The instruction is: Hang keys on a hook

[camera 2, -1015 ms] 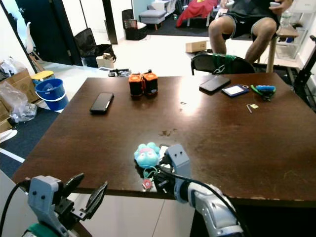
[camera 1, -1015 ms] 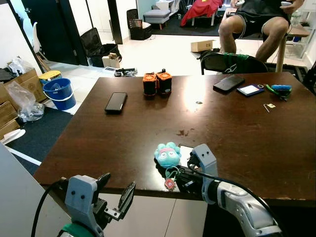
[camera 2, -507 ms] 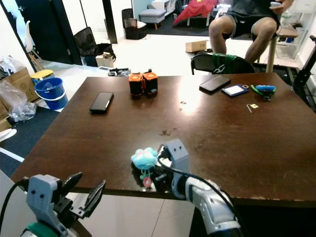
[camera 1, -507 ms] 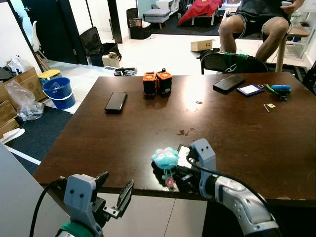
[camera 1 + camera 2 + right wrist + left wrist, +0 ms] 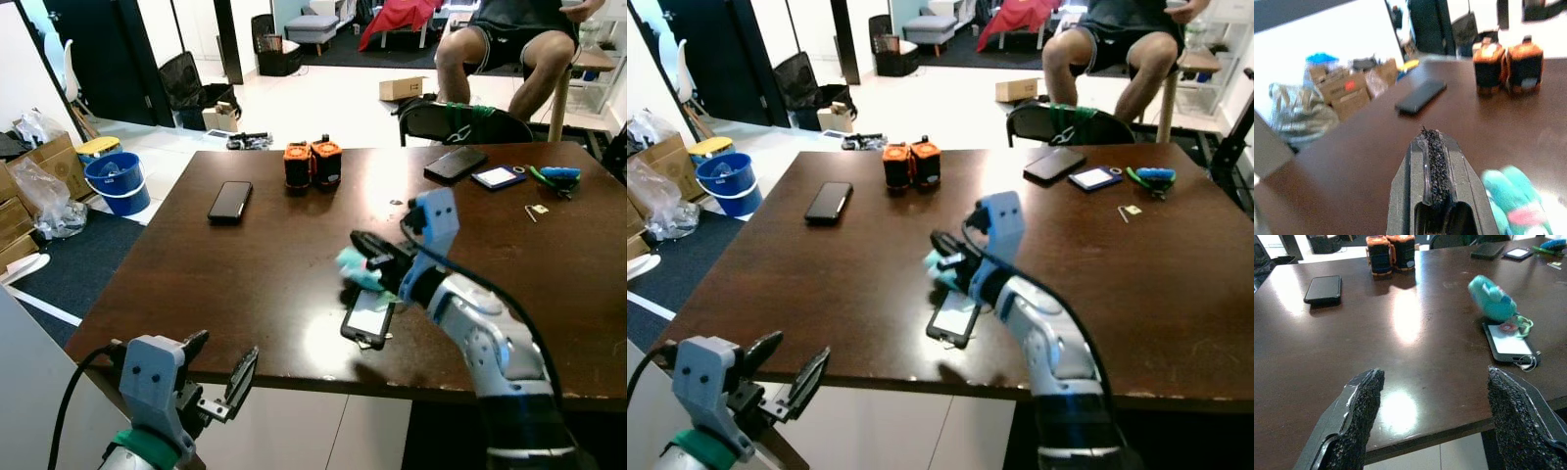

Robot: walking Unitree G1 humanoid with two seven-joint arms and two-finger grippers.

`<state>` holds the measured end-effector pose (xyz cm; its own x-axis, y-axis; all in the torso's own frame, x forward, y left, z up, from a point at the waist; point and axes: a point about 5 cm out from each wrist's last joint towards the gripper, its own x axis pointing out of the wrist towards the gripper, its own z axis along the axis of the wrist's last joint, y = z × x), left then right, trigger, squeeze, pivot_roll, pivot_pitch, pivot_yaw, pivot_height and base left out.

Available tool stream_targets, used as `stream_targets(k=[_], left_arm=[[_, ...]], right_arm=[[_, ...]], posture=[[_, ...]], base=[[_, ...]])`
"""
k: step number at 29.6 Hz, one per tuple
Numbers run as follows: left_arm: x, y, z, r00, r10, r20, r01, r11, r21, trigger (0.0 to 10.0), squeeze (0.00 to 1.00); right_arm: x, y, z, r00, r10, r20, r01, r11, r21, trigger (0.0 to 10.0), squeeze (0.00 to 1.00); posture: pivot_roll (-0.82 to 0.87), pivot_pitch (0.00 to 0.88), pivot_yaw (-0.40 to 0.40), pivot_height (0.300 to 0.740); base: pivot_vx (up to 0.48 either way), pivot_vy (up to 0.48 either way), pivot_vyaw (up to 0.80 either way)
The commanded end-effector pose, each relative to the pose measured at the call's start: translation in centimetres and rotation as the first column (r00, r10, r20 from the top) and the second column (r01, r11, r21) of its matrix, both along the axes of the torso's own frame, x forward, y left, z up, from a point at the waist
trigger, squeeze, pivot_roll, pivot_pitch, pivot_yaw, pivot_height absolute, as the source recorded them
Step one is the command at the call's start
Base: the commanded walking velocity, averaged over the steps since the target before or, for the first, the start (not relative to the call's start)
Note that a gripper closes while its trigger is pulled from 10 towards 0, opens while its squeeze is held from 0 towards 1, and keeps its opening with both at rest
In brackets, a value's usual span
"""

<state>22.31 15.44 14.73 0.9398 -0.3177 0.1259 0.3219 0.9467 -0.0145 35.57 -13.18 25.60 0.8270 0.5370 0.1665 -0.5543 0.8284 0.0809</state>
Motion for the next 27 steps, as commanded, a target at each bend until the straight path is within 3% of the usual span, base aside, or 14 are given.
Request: stream_targets(k=[1,7,8,9,11,12,14,15,16,17,18,20,27], left_arm=[[0.0,0.5,-0.5,1.000,0.018,-0.025,-0.017,1.000,0.021,10.0,0.00],[-0.1,0.5,-0.3,1.000,0.022,-0.020,-0.021,1.000,0.022,10.0,0.00],[-0.2,0.6,-0.3,1.000,0.023,-0.021,-0.022,0.999,0.024,10.0,0.00],[-0.4,0.6,-0.3,0.999,0.023,-0.023,-0.022,0.999,0.023,10.0,0.00],[-0.4,0.6,-0.3,0.999,0.023,-0.023,-0.022,0.999,0.023,10.0,0.00],[-0.6,0.5,-0.3,0.999,0.018,-0.028,-0.018,1.000,0.021,10.0,0.00],[-0.6,0.5,-0.3,0.999,0.018,-0.028,-0.018,1.000,0.021,10.0,0.00],[-0.7,0.4,-0.3,0.999,0.007,-0.032,-0.007,1.000,0.015,10.0,0.00],[-0.7,0.4,-0.3,0.999,0.007,-0.032,-0.007,1.000,0.015,10.0,0.00],[-0.6,0.1,-0.3,0.999,-0.003,-0.034,0.003,1.000,0.009,10.0,0.00],[-0.6,-0.1,-0.2,0.999,-0.010,-0.034,0.011,1.000,0.004,10.0,0.00],[-0.4,-0.3,-0.1,0.999,-0.018,-0.031,0.018,1.000,-0.001,10.0,0.00],[-0.8,-0.4,0.1,0.999,-0.024,-0.033,0.024,1.000,-0.010,10.0,0.00]], right_arm=[[0.0,0.2,-0.2,1.000,0.001,-0.004,-0.001,1.000,0.013,0.0,0.00],[0.2,0.3,-0.1,1.000,-0.017,0.004,0.016,0.999,0.041,0.0,0.00],[0.0,0.6,-1.3,0.999,0.003,-0.036,-0.003,1.000,-0.007,2.2,0.00],[-0.3,0.6,-2.8,0.997,0.009,-0.078,-0.014,0.998,-0.061,10.0,0.00],[-0.3,0.6,-2.8,0.997,0.009,-0.078,-0.014,0.998,-0.061,10.0,0.00],[-0.3,0.0,-4.5,0.990,-0.037,-0.133,0.022,0.993,-0.113,10.0,0.00],[-0.3,0.0,-4.5,0.990,-0.037,-0.133,0.022,0.993,-0.113,10.0,0.00],[0.2,-1.5,-6.5,0.970,-0.142,-0.196,0.111,0.981,-0.158,10.0,0.00],[0.2,-1.5,-6.5,0.970,-0.142,-0.196,0.111,0.981,-0.158,10.0,0.00],[0.6,-3.2,-8.1,0.937,-0.248,-0.245,0.203,0.959,-0.196,10.0,0.91],[0.9,-4.5,-9.6,0.904,-0.313,-0.291,0.254,0.941,-0.222,10.0,1.00],[1.1,-5.5,-11.2,0.870,-0.359,-0.338,0.286,0.926,-0.247,10.0,1.00],[1.5,-5.1,-12.3,0.862,-0.353,-0.365,0.284,0.931,-0.231,10.0,1.00]], posture=[[-0.16,0.042,0.155,0.740],[-0.15,0.040,0.154,0.740],[-0.15,0.040,0.154,0.740],[-0.14,0.051,0.148,0.740],[-0.14,0.051,0.148,0.740],[-0.14,0.056,0.152,0.740],[-0.14,0.056,0.152,0.740],[-0.15,0.063,0.157,0.740],[-0.15,0.063,0.157,0.740],[-0.15,0.070,0.159,0.740],[-0.15,0.070,0.159,0.740],[-0.15,0.080,0.159,0.740],[-0.13,0.103,0.158,0.740]], base=[[0.000,0.000,0.00],[0.000,0.000,0.00],[0.000,0.000,0.00],[0.000,0.000,0.00],[0.000,0.000,0.00],[0.000,0.000,0.00],[0.000,0.000,0.00],[0.000,0.000,0.00],[0.000,0.000,0.00],[0.000,0.000,0.00],[0.000,0.000,0.00],[0.000,0.000,0.00],[0.000,0.000,0.00]])
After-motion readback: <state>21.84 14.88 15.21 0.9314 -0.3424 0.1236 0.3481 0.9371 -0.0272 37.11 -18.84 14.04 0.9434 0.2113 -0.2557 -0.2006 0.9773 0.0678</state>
